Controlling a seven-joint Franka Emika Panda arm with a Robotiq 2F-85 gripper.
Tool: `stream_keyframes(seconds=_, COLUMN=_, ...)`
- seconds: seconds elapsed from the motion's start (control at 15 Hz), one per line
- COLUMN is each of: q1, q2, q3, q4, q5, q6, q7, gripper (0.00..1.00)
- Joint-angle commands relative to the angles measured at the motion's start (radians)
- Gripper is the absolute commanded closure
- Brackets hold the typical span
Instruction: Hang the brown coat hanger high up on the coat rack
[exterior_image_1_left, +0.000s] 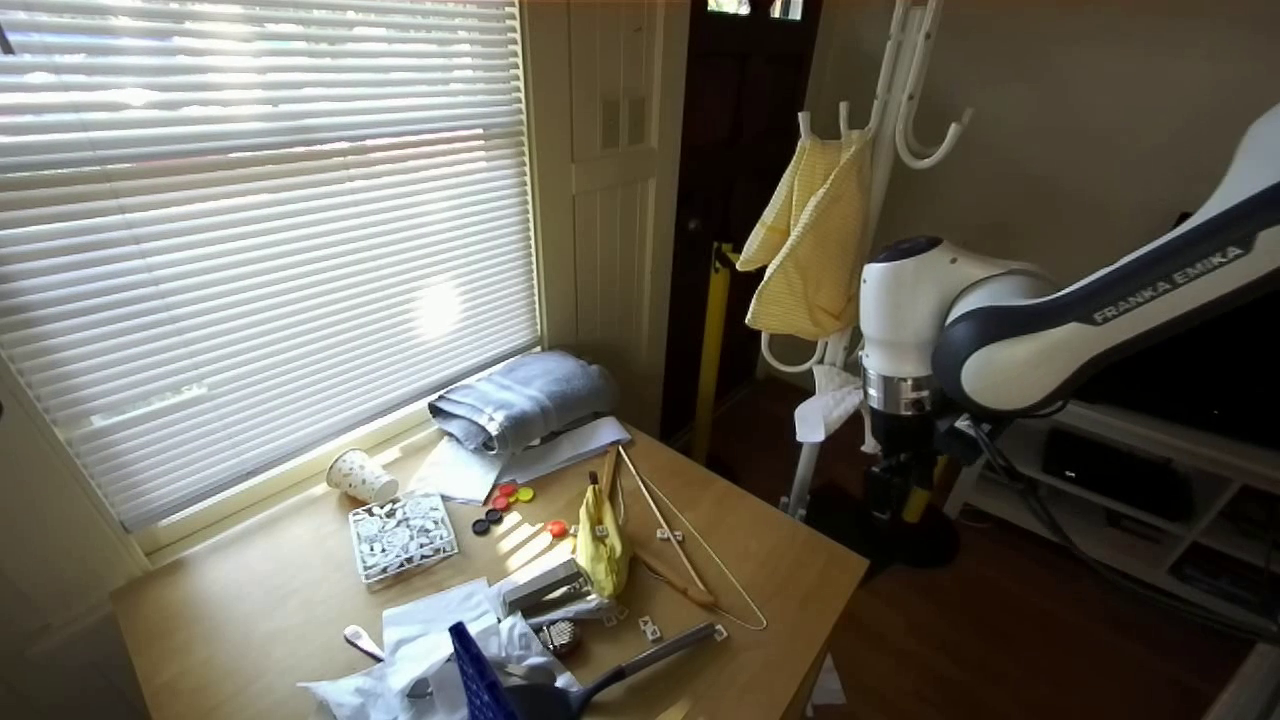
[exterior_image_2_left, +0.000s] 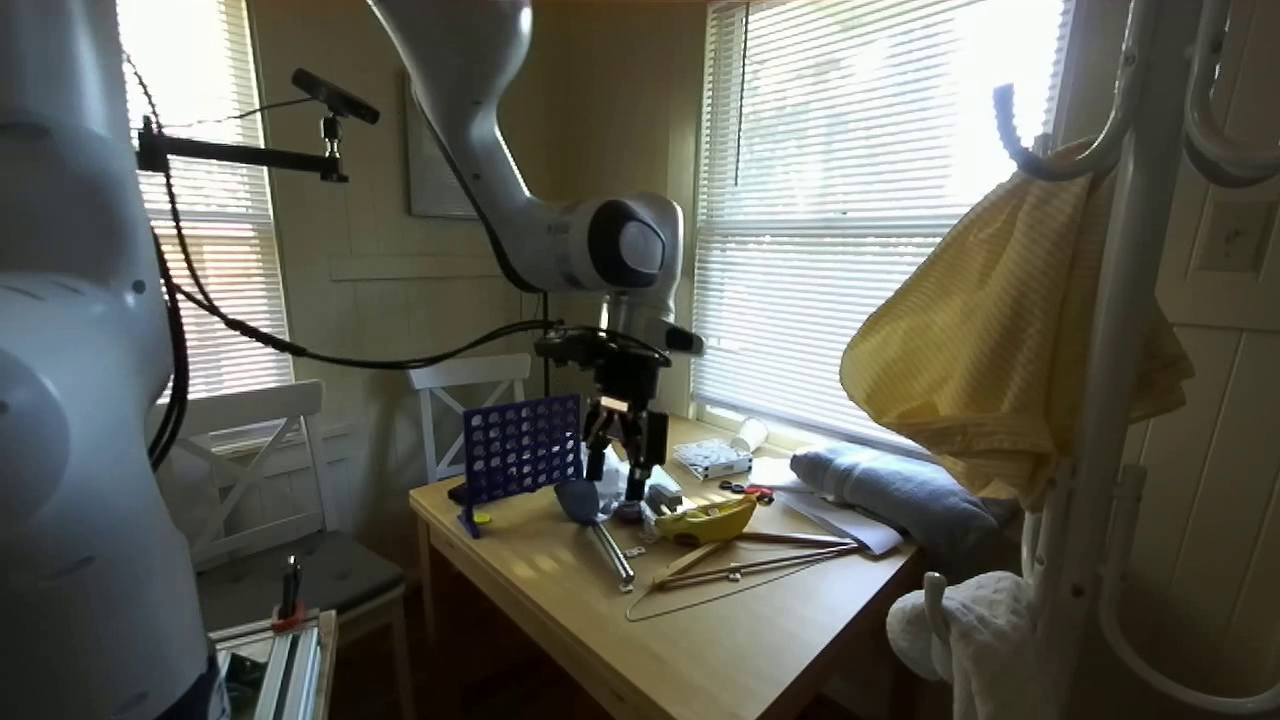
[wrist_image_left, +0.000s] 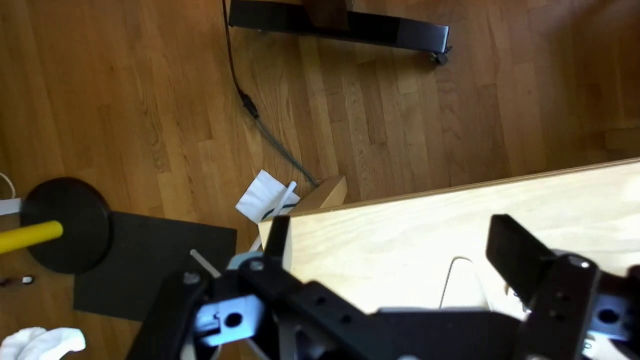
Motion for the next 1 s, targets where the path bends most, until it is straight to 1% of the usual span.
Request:
stream_keyframes(seconds=0.0, q1=0.024, q2=0.162, q3=-0.056, q4=0.154, q5=-0.006, q6=-0.086, q7=-0.023, gripper=0.00)
stream_keyframes(seconds=0.07, q1=0.036, q2=0.094, q3=-0.059, q4=0.075, q5=-0.003, q6=-0.024, q7=-0.009, gripper=0.00)
stream_keyframes(seconds=0.2, q1=0.038, q2=0.148, q3=-0.077, q4=0.121, q5=-0.001, q6=-0.047, q7=-0.019, gripper=0.00)
stream_keyframes(seconds=0.47, q1=0.043, q2=0.158, q3=-0.078, q4=0.139, q5=-0.001, q6=-0.060, q7=-0.020, gripper=0.00)
stream_keyframes(seconds=0.53, q1=0.055, q2=0.174, q3=-0.081, q4=0.153, q5=-0.021, q6=-0.050, q7=0.009, gripper=0.00)
stream_keyframes(seconds=0.73, q1=0.095, q2=0.283, q3=-0.096, q4=0.257, q5=-0.070, q6=0.002, q7=0.034, gripper=0.00)
stream_keyframes(seconds=0.87, q1=0.140, q2=0.378, q3=-0.106, q4=0.359, q5=-0.119, q6=0.000, q7=0.051, gripper=0.00)
stream_keyframes(seconds=0.93, q1=0.175, q2=0.433, q3=-0.122, q4=0.420, q5=-0.170, q6=-0.012, q7=0.083, gripper=0.00)
